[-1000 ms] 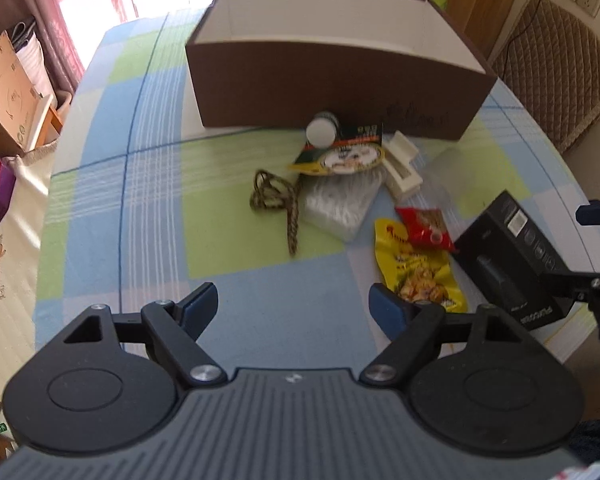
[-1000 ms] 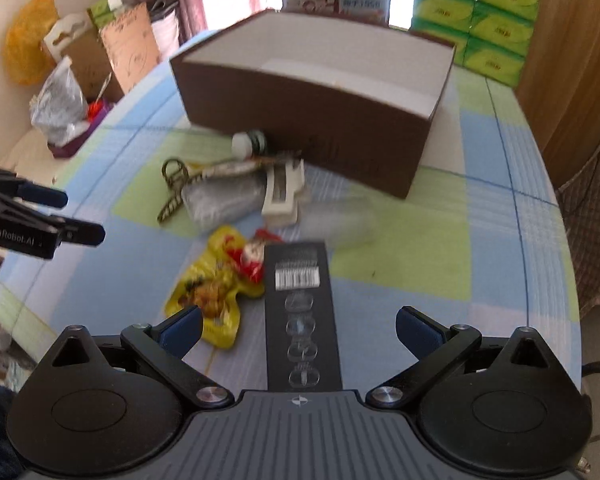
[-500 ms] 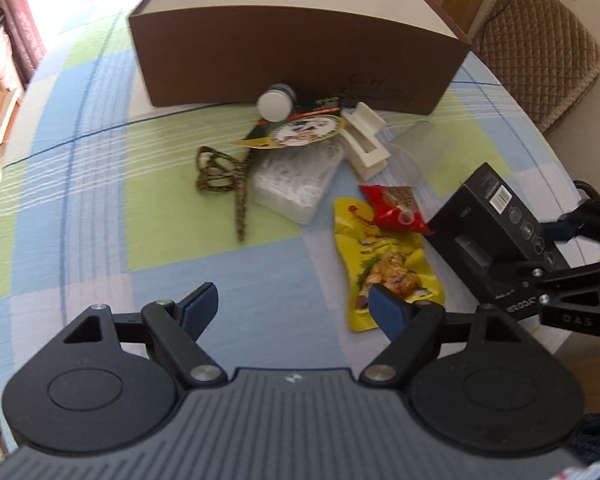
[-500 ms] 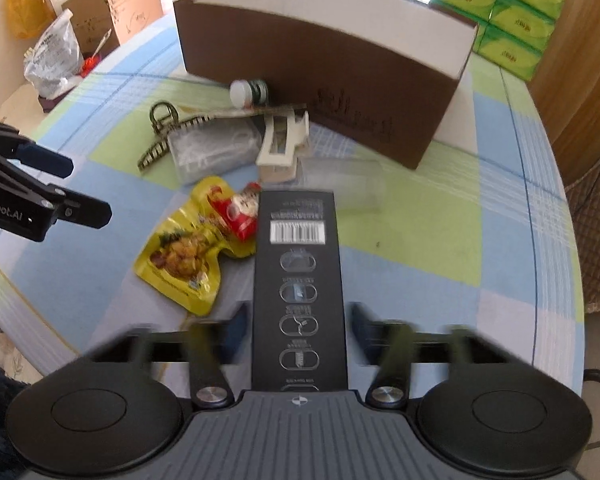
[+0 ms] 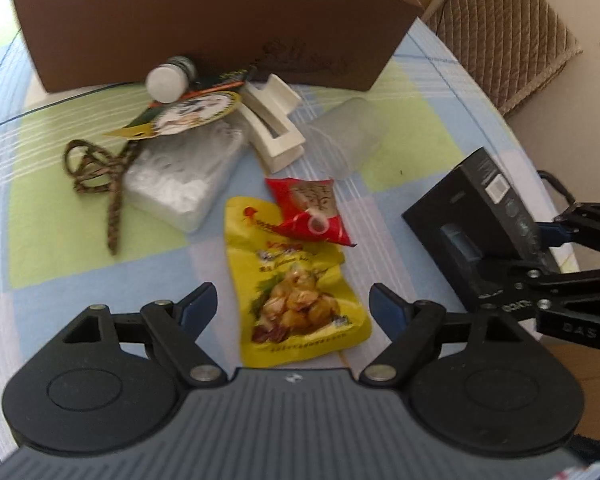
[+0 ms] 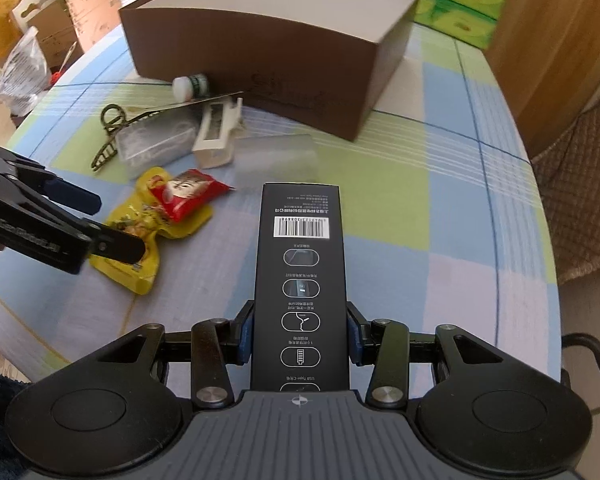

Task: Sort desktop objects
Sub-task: 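Grasp the yellow snack pouch with the left tool while the right tool grasps the black box, then carry the yellow pouch and black box into the brown box with both tools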

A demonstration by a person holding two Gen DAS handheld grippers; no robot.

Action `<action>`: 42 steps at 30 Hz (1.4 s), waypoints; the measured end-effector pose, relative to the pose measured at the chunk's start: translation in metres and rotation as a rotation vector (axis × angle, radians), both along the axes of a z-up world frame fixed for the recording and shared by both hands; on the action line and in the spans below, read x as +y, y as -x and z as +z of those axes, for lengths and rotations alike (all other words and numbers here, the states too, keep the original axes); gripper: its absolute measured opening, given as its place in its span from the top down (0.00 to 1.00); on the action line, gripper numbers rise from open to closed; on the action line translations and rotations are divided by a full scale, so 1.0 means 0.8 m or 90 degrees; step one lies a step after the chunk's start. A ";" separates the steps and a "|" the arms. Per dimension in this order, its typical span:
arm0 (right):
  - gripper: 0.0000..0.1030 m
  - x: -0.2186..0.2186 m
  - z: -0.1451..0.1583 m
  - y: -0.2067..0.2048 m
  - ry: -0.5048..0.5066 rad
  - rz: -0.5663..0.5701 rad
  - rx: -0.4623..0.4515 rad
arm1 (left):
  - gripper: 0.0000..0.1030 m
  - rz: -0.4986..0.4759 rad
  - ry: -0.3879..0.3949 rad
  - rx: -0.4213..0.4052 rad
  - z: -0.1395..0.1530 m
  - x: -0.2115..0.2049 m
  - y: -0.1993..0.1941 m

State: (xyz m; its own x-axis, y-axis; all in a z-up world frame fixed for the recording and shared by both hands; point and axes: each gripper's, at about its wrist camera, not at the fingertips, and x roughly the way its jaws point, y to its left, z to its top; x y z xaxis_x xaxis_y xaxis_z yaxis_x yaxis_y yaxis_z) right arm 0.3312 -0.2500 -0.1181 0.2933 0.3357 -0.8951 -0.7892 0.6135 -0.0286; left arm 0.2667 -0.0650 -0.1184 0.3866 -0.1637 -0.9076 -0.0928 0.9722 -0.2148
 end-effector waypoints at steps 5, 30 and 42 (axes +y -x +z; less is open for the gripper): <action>0.60 -0.011 0.001 -0.009 -0.007 -0.003 0.006 | 0.23 -0.017 -0.075 0.020 -0.017 -0.026 -0.021; 0.60 -0.008 -0.013 -0.038 -0.014 0.119 0.019 | 0.41 0.078 -0.150 -0.011 -0.022 -0.014 0.022; 0.60 -0.015 -0.003 -0.041 -0.039 0.131 0.029 | 0.51 0.094 -0.143 -0.019 0.008 -0.009 0.060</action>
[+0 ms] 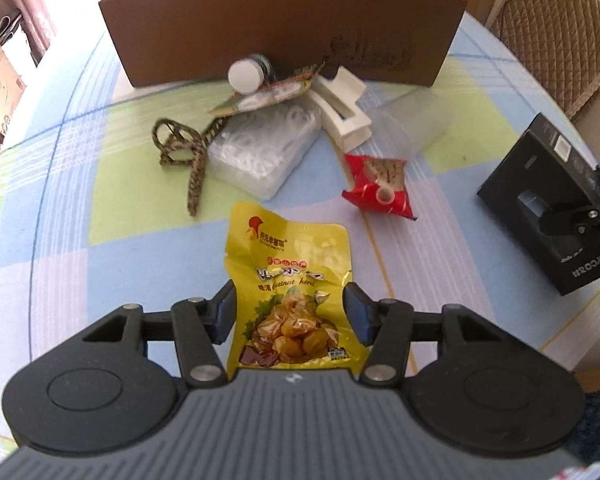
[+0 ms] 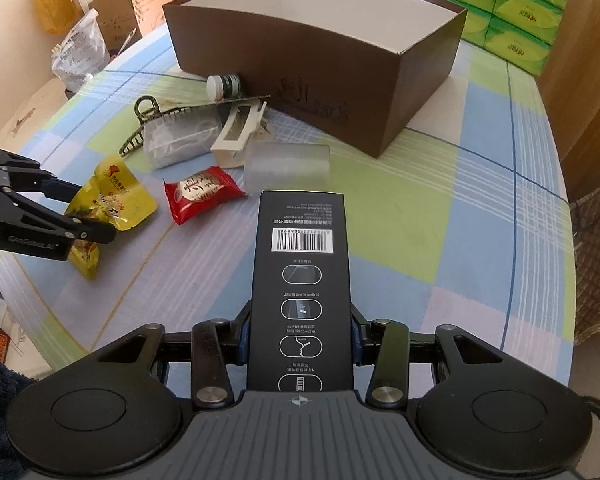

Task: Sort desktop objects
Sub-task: 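Carry the yellow pouch and black box into the brown box with both tools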

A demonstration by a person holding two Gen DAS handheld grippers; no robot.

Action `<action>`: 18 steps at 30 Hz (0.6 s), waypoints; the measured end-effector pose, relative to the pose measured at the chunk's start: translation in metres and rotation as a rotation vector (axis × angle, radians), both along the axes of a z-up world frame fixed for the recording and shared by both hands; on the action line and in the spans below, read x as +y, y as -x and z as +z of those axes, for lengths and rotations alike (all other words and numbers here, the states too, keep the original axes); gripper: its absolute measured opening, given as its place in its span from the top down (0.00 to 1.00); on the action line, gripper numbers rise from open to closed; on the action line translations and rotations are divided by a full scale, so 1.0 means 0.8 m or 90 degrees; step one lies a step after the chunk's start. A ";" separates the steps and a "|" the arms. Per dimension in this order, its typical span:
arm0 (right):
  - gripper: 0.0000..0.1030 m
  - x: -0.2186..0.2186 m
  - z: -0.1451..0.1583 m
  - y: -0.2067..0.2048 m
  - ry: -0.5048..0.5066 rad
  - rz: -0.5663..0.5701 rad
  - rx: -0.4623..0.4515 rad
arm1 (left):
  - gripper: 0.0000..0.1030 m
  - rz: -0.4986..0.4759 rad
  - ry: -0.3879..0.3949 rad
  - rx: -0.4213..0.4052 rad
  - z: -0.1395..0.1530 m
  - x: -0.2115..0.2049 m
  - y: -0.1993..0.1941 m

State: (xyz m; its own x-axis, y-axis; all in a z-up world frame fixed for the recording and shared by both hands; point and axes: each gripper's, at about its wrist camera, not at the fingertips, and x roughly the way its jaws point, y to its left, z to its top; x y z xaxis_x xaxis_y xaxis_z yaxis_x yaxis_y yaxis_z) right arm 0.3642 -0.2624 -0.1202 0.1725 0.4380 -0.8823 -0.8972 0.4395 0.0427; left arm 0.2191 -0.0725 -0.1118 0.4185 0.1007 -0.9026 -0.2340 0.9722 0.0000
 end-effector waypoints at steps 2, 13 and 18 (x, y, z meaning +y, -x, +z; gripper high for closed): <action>0.60 0.001 0.005 -0.001 -0.005 -0.004 0.003 | 0.51 -0.001 -0.002 -0.010 0.010 0.003 0.002; 0.60 0.023 0.041 -0.002 -0.038 -0.040 0.000 | 0.51 -0.003 -0.008 -0.066 0.066 0.032 -0.001; 0.60 0.033 0.057 -0.003 -0.053 -0.054 0.000 | 0.51 -0.005 -0.010 -0.093 0.089 0.047 -0.006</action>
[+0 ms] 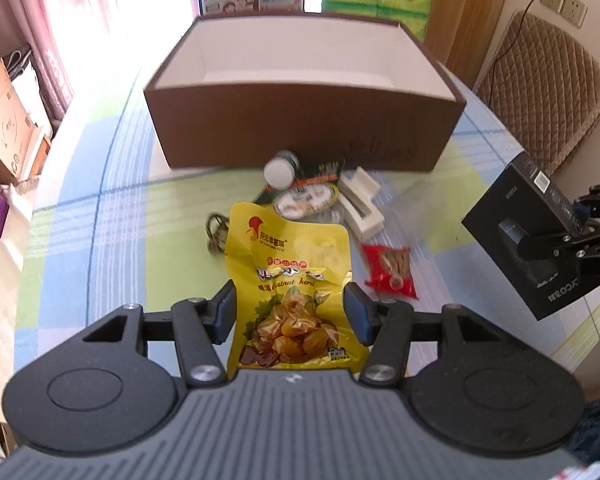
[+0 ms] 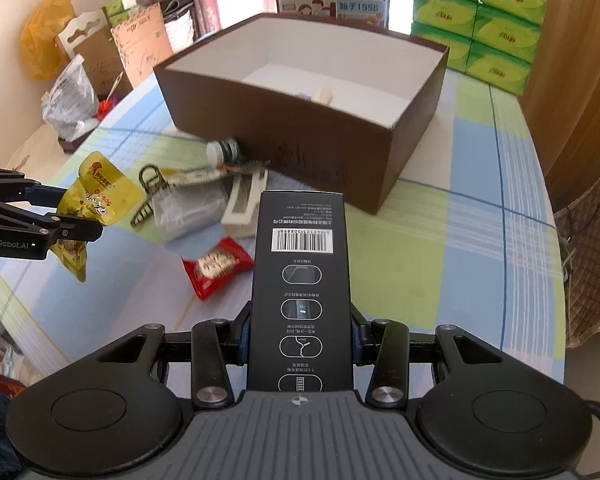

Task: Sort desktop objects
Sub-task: 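Carry the yellow pouch and black box into the brown box with both tools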

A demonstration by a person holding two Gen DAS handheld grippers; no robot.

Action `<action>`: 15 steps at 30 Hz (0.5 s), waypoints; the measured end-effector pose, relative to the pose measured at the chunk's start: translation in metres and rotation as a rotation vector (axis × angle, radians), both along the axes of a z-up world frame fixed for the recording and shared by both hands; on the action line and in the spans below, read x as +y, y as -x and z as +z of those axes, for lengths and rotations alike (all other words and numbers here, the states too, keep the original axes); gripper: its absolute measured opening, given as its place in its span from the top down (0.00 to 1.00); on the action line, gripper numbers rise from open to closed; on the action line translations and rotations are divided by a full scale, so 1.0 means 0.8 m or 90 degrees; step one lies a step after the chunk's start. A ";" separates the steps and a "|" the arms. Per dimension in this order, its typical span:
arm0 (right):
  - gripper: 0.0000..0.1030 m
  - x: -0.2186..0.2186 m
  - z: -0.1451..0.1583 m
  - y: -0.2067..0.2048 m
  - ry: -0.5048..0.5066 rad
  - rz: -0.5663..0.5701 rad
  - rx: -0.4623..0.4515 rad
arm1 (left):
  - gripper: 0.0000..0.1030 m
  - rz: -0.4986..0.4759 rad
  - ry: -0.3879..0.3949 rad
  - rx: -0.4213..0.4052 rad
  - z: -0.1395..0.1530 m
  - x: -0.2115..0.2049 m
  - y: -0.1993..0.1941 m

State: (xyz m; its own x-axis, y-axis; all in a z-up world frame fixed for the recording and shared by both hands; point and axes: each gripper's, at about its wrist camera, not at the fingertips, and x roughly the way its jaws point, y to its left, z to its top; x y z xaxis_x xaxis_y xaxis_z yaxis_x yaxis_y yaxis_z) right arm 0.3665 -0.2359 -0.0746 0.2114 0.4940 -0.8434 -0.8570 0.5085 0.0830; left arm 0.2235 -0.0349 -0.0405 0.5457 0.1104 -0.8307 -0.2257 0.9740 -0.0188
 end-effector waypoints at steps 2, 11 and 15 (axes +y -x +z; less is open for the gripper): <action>0.60 0.003 0.008 0.000 -0.007 -0.004 -0.002 | 0.51 -0.003 -0.003 -0.010 0.008 0.005 -0.003; 0.60 0.017 0.048 -0.014 -0.052 -0.031 -0.012 | 0.51 -0.013 -0.010 -0.053 0.037 0.034 -0.018; 0.60 0.027 0.067 -0.026 -0.076 -0.039 -0.020 | 0.51 -0.017 -0.012 -0.073 0.052 0.046 -0.032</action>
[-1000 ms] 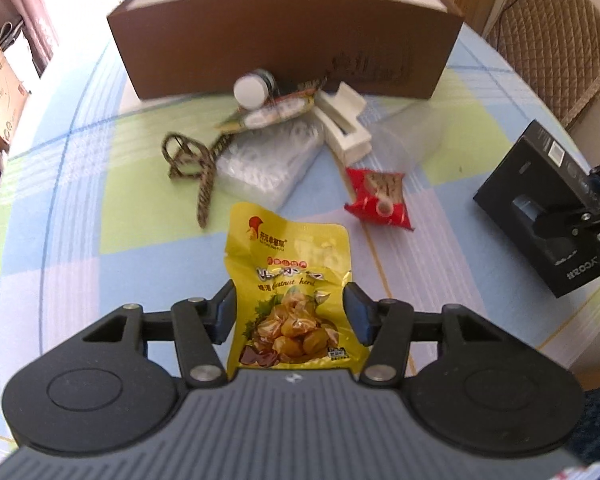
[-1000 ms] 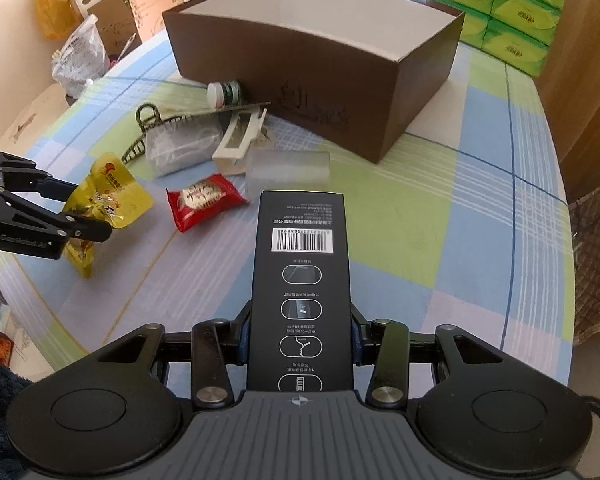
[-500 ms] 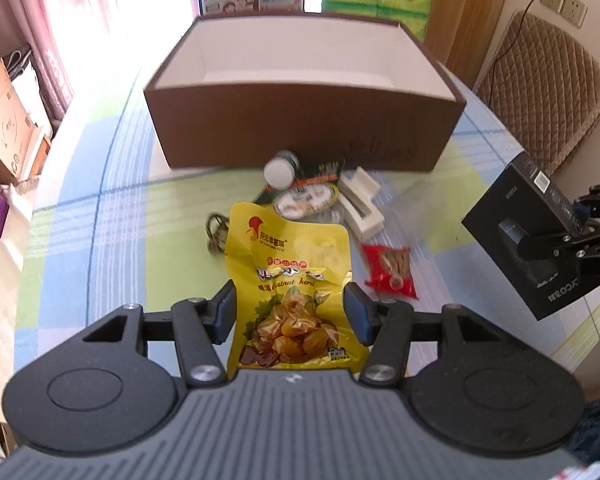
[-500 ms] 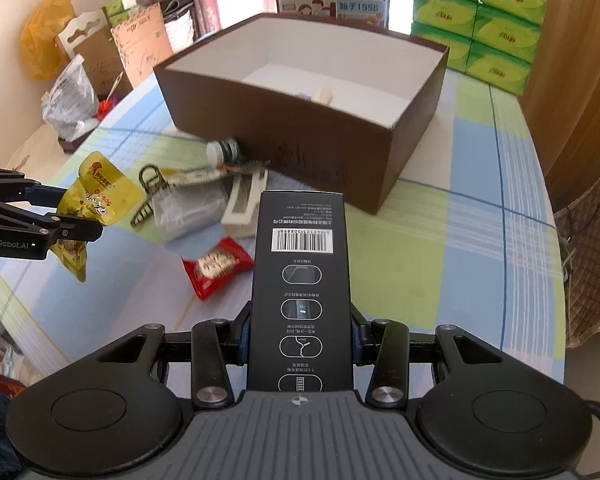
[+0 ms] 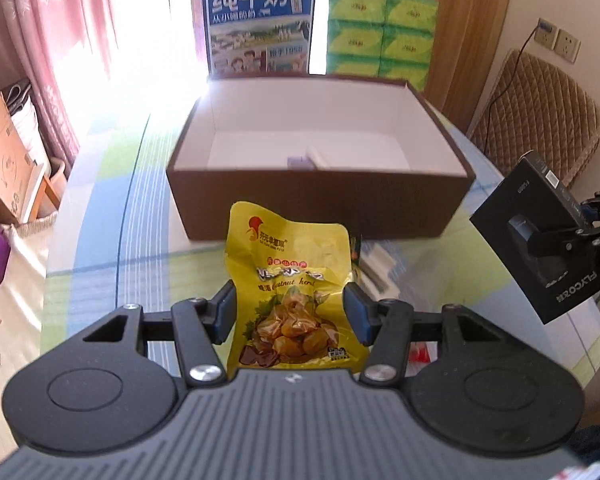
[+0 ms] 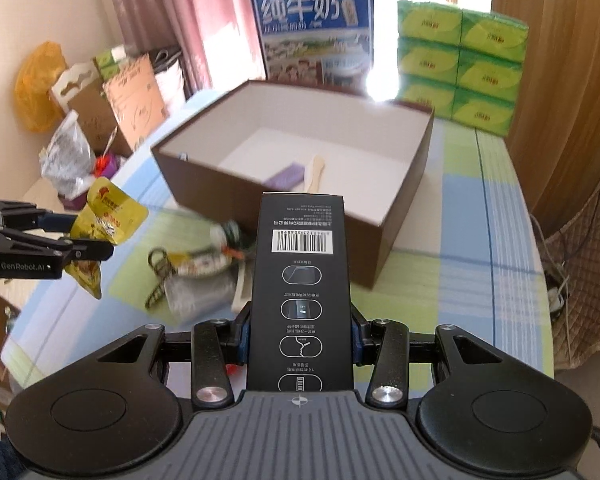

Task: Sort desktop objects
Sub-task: 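Carry the yellow pouch and black box into the brown box with both tools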

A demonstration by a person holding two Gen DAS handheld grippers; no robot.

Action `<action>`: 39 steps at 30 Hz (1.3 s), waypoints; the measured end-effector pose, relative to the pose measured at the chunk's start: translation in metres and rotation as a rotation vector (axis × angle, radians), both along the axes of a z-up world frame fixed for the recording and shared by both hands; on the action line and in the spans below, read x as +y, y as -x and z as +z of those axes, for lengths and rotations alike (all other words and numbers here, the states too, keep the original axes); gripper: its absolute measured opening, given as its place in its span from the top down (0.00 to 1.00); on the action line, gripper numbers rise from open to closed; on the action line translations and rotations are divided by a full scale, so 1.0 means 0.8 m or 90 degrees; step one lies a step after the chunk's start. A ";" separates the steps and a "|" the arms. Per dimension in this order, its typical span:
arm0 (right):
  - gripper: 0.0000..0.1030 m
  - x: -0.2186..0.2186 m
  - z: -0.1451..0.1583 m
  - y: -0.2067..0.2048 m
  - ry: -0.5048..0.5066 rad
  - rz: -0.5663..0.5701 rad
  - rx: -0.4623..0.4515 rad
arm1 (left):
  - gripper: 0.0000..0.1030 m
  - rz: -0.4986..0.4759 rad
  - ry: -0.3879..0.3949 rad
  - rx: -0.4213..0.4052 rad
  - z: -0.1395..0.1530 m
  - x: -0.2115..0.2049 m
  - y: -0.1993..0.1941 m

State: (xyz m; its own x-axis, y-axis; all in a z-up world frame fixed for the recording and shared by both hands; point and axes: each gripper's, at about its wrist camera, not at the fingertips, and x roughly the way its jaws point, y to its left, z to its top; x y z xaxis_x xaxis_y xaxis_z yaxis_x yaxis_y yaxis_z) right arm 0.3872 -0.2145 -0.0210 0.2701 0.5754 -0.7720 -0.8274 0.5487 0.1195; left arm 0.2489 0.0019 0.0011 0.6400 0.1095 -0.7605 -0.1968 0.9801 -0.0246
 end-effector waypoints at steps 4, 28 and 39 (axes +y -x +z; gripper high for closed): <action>0.60 0.010 0.016 -0.014 -0.015 -0.008 -0.011 | 0.51 -0.007 -0.008 -0.023 0.015 0.013 -0.018; 0.60 0.128 0.055 -0.163 -0.051 -0.092 -0.058 | 0.50 -0.029 -0.023 -0.049 0.036 0.111 -0.218; 0.60 0.174 -0.001 -0.219 0.009 -0.135 -0.030 | 0.50 -0.036 -0.022 0.019 -0.022 0.132 -0.306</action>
State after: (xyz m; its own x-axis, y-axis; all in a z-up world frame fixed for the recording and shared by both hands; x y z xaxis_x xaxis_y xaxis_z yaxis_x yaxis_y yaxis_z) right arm 0.5626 -0.0755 -0.0218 0.4201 0.4910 -0.7632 -0.6974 0.7128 0.0747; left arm 0.4936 0.1072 -0.0166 0.6236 0.0995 -0.7754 -0.1407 0.9900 0.0139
